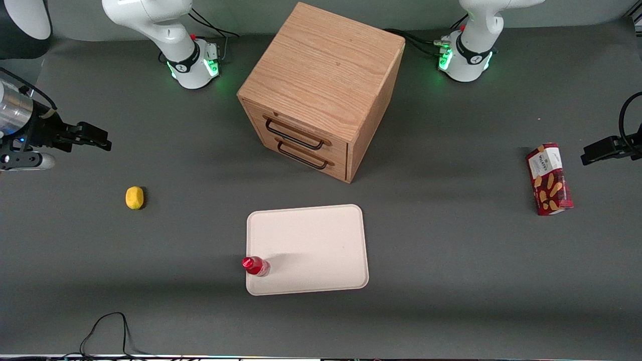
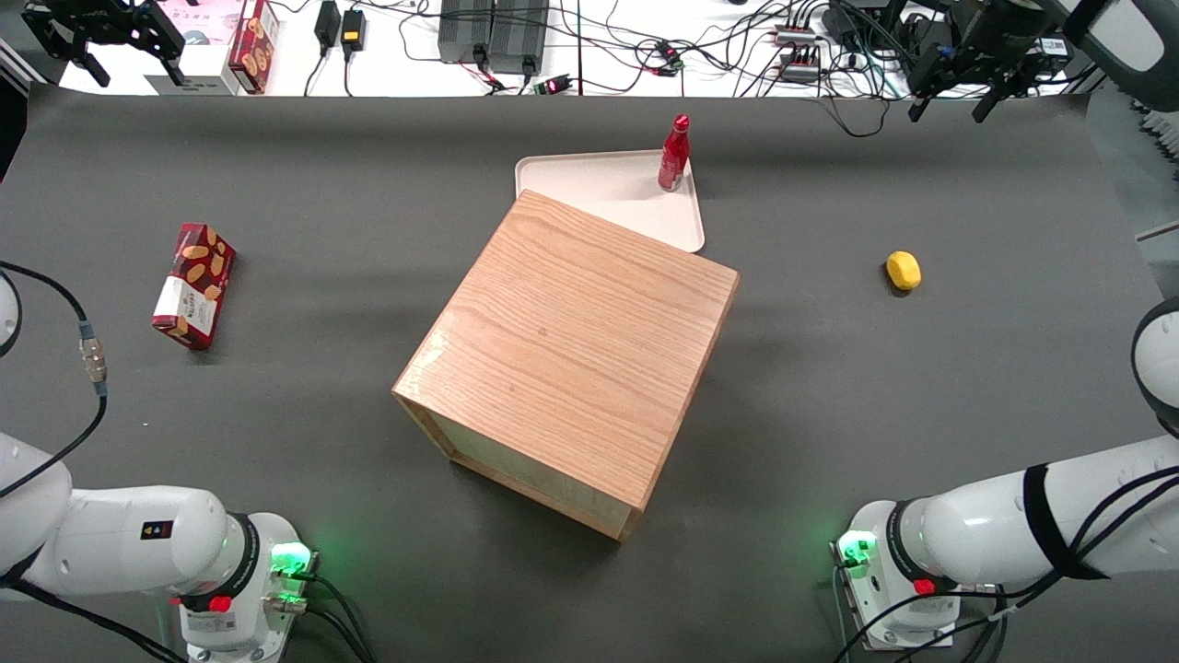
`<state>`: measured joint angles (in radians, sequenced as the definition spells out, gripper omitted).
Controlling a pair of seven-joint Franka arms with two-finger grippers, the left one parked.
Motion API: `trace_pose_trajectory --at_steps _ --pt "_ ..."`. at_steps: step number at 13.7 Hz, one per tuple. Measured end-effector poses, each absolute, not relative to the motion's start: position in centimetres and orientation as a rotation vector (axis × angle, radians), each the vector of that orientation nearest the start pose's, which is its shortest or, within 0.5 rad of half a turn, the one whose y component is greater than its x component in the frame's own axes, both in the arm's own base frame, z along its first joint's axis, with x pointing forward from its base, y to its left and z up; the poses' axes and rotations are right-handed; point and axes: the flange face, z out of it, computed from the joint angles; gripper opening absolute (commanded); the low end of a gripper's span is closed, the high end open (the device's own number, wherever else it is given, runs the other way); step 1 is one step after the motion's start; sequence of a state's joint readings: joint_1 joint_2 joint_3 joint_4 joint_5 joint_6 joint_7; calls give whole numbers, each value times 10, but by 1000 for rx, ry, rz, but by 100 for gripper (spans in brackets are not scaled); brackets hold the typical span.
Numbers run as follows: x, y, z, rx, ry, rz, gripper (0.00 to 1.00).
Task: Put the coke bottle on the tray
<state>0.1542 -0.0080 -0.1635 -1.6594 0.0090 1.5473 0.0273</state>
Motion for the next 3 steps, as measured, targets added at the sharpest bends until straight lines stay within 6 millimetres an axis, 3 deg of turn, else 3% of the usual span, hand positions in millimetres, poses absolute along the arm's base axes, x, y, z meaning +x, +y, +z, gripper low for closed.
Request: trace_pose_trajectory --at_steps 3 --pt "544 -20 590 -3117 105 169 100"
